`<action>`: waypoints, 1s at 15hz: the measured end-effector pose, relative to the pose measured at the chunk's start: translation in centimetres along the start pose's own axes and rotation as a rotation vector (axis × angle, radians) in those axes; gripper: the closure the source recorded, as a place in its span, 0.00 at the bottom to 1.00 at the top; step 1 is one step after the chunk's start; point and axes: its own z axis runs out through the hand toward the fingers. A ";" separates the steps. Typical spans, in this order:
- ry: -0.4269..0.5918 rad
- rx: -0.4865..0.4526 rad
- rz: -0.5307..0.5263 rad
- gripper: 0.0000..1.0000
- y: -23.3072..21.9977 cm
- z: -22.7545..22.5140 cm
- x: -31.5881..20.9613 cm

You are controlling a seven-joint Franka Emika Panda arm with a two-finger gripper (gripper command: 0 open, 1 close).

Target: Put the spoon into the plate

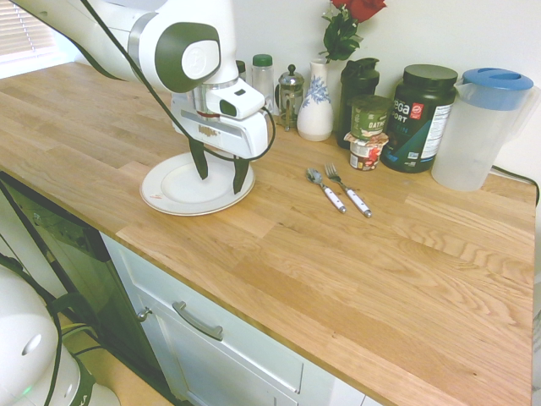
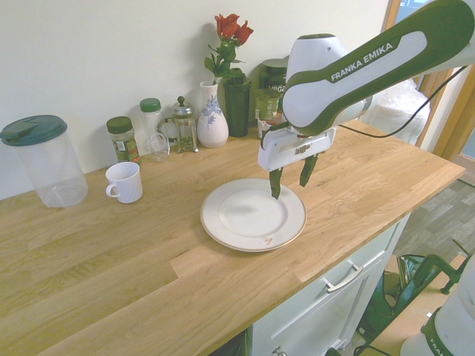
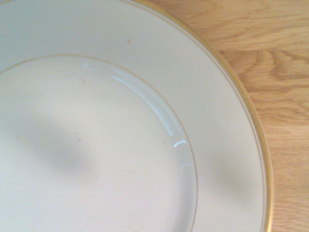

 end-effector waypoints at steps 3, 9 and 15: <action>0.004 -0.009 -0.105 0.00 0.1 -0.1 0.4; 0.016 -0.001 -0.482 0.00 3.2 -4.7 7.1; 0.073 -0.046 -0.857 0.00 3.6 -2.8 15.2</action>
